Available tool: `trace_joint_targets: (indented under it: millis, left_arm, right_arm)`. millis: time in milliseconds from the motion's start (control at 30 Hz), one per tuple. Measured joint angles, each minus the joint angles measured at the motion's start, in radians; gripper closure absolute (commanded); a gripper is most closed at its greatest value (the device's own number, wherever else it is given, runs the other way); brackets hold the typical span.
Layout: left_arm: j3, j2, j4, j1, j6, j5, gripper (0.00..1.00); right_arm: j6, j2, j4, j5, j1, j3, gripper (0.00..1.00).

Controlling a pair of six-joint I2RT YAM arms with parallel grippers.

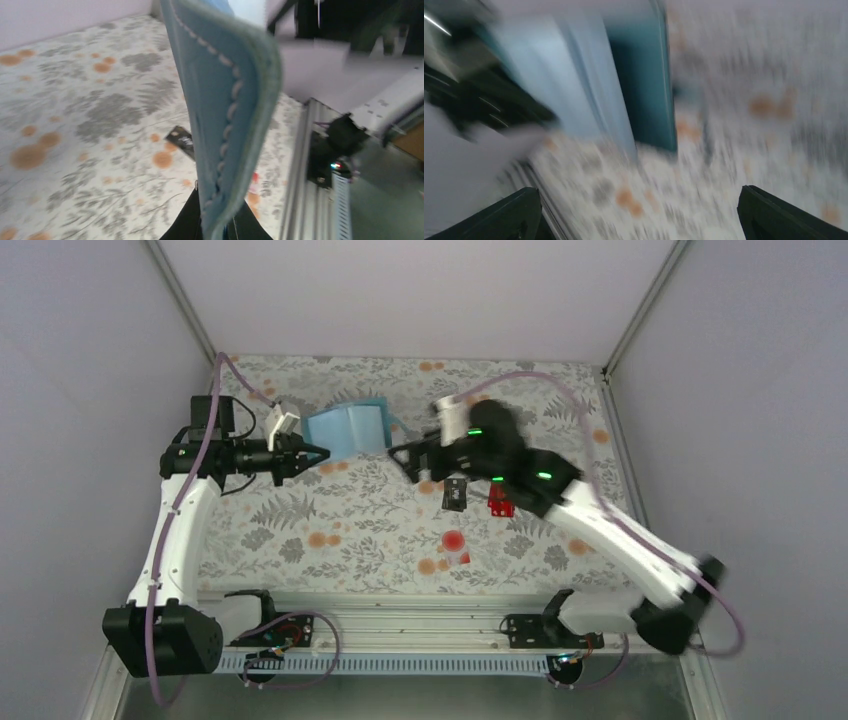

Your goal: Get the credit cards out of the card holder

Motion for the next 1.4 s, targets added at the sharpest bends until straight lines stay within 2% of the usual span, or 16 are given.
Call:
trace_joint_targets:
  millis: [100, 167, 367, 400, 467, 567, 600, 633, 733, 767, 867, 1100, 1300, 1333, 1367, 1400]
  left_arm:
    - [0.005, -0.002, -0.082, -0.011, 0.099, 0.094, 0.98]
    - [0.011, -0.005, -0.130, -0.018, 0.154, 0.141, 0.97]
    - [0.017, -0.014, -0.193, -0.023, 0.228, 0.196, 0.98]
    - [0.017, -0.014, -0.196, -0.023, 0.232, 0.197, 0.98]
    - [0.017, -0.014, -0.203, -0.023, 0.239, 0.198, 0.98]
    - [0.017, -0.014, -0.207, -0.024, 0.242, 0.199, 0.97]
    - [0.017, -0.014, -0.206, -0.023, 0.241, 0.198, 0.96]
    - [0.017, -0.014, -0.204, -0.024, 0.237, 0.197, 0.83]
    - [0.017, -0.014, -0.181, -0.023, 0.213, 0.188, 0.04]
    - [0.016, -0.014, -0.164, -0.023, 0.194, 0.180, 0.00]
    - [0.003, -0.014, -0.086, -0.026, 0.106, 0.091, 0.00]
    - [-0.035, 0.018, 0.072, -0.006, -0.087, -0.309, 0.00]
    - [-0.035, 0.026, 0.120, 0.002, -0.133, -0.408, 0.00]
    - [-0.036, 0.025, 0.124, 0.001, -0.135, -0.413, 0.00]
    - [-0.038, 0.025, 0.127, 0.001, -0.138, -0.419, 0.00]
    - [-0.038, 0.024, 0.128, 0.002, -0.141, -0.424, 0.00]
  right_arm:
    - [-0.069, -0.234, 0.251, -0.164, -0.126, -0.089, 0.01]
    - [-0.106, -0.275, 0.365, -0.269, -0.191, -0.096, 0.01]
    - [-0.206, -0.075, 0.443, -0.546, -0.227, -0.014, 0.01]
    - [-0.217, -0.037, 0.443, -0.578, -0.228, -0.009, 0.04]
    - [-0.234, 0.013, 0.434, -0.621, -0.229, -0.009, 0.31]
    - [-0.253, 0.058, 0.433, -0.696, -0.231, -0.009, 0.86]
    - [-0.256, 0.066, 0.434, -0.719, -0.232, -0.009, 0.95]
    - [-0.257, 0.071, 0.435, -0.741, -0.232, -0.009, 0.96]
    - [-0.251, 0.072, 0.437, -0.770, -0.234, -0.009, 0.96]
    - [-0.246, 0.074, 0.435, -0.772, -0.238, -0.009, 0.96]
    - [-0.206, 0.095, 0.420, -0.776, -0.278, -0.014, 0.96]
    - [-0.073, 0.291, 0.378, -0.734, -0.377, -0.169, 0.96]
    - [0.062, 0.422, 0.418, -0.726, -0.373, -0.322, 0.96]
    - [0.076, 0.427, 0.430, -0.725, -0.373, -0.328, 0.91]
    - [0.092, 0.430, 0.448, -0.723, -0.373, -0.331, 0.72]
    - [0.106, 0.431, 0.463, -0.721, -0.376, -0.332, 0.45]
